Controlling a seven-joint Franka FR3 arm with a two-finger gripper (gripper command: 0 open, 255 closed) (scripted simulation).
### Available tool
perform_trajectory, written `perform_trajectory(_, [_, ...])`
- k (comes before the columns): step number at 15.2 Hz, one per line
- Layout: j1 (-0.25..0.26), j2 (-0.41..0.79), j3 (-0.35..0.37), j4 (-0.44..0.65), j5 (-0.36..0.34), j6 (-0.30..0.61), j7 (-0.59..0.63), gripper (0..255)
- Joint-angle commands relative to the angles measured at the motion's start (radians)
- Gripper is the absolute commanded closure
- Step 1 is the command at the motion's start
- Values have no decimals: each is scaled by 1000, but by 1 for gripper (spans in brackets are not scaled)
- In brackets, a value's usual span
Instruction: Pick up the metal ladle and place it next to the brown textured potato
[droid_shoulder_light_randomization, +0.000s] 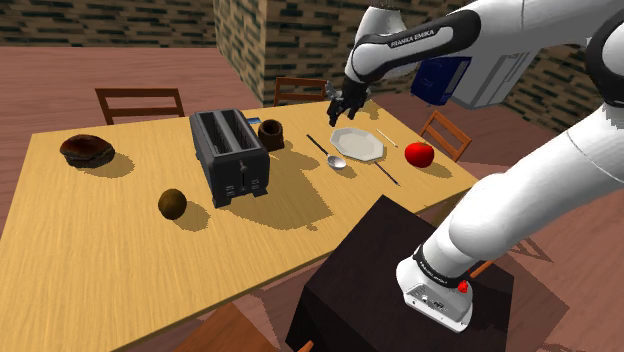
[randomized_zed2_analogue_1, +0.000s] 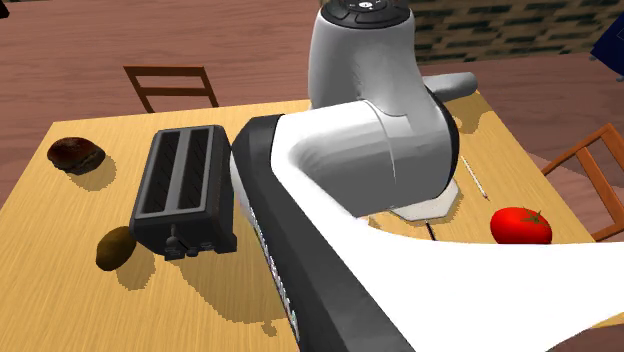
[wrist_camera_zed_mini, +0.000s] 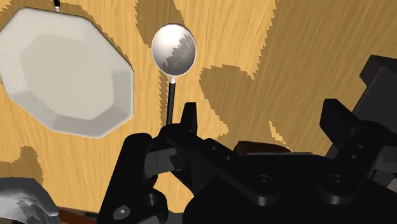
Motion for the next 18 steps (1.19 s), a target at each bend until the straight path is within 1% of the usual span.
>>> perform_trajectory(1, [-5, 71, -20, 10, 23, 61, -18, 0])
perform_trajectory(5, [-16, 219, -53, 66, 95, 150, -72, 0])
perform_trajectory(9, [-40, 372, -66, 141, 190, 217, -140, 0])
perform_trajectory(14, [-97, 564, -49, 264, 312, 270, -221, 0])
perform_trajectory(18, [-155, 716, -20, 382, 389, 291, -267, 0])
